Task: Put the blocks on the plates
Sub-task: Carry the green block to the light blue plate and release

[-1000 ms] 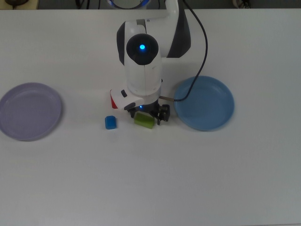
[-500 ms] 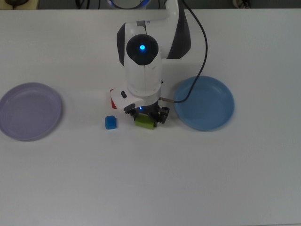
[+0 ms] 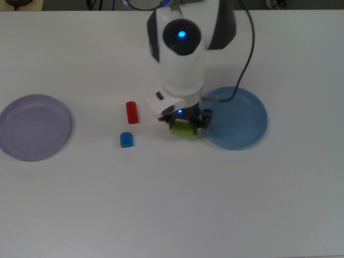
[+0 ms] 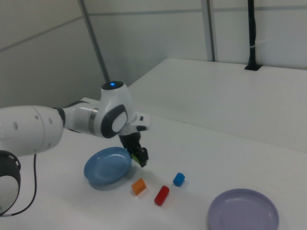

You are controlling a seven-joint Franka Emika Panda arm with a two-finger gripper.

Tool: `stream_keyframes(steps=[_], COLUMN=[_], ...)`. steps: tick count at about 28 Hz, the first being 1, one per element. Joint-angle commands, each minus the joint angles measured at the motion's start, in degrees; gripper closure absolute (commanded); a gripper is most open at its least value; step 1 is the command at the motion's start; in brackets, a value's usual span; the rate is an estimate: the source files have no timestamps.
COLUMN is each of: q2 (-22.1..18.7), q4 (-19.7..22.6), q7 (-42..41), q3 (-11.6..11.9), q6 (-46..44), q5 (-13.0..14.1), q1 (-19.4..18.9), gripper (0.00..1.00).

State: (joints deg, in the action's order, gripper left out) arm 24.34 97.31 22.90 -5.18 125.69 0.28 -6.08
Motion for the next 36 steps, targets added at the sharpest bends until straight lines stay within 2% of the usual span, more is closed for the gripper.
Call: stream_keyframes(steps=[1, 4, 6, 11, 12, 13, 14, 20, 21, 22, 23, 24, 25, 28, 32, 36], q2=[-2.72, -2.28, -1.93, 0.27, 0.88, 2.19, 2.82, 3.09, 3.09, 3.0, 3.0, 3.0, 3.0, 2.91, 2.47, 0.45], q4=[-0.37, -0.55, -0.63, -0.9, -1.33, -2.12, -2.56, -3.18, -3.1, -3.1, -3.18, -3.1, -3.1, -3.01, -3.01, -2.75], q7=[-1.54, -1.46, -1.46, -1.37, -1.37, -1.37, -1.37, -1.37, -1.37, -1.2, -0.93, -0.93, -1.28, -3.03, -3.83, -4.18], q3=[-2.63, -4.92, -5.46, -5.46, -5.46, -5.46, -5.46, -5.37, -5.37, -5.28, -5.11, -5.02, -4.84, -4.84, -4.4, -1.95], q6=[-6.23, -6.24, -5.98, -5.8, -5.72, -5.28, -5.02, -4.13, -4.13, -4.13, -4.31, -4.48, -4.75, -5.1, -6.5, -8.7], q5=[-0.54, -1.15, -1.59, -7.3, -8.35, -10.54, -11.34, -11.35, -11.35, -11.35, -11.7, -11.96, -12.23, -13.54, -13.81, -13.37], q1=[-0.51, -0.6, -1.48, -5.6, -6.48, -7.53, -7.63, -7.46, -7.37, -7.37, -7.37, -7.37, -7.37, -7.28, -7.11, -6.4], gripper=[0.7, 0.7, 0.7, 0.67, 0.67, 0.67, 0.67, 0.67, 0.65, 0.59, 0.3, 0.07, 0.0, 0.0, 0.0, 0.0])
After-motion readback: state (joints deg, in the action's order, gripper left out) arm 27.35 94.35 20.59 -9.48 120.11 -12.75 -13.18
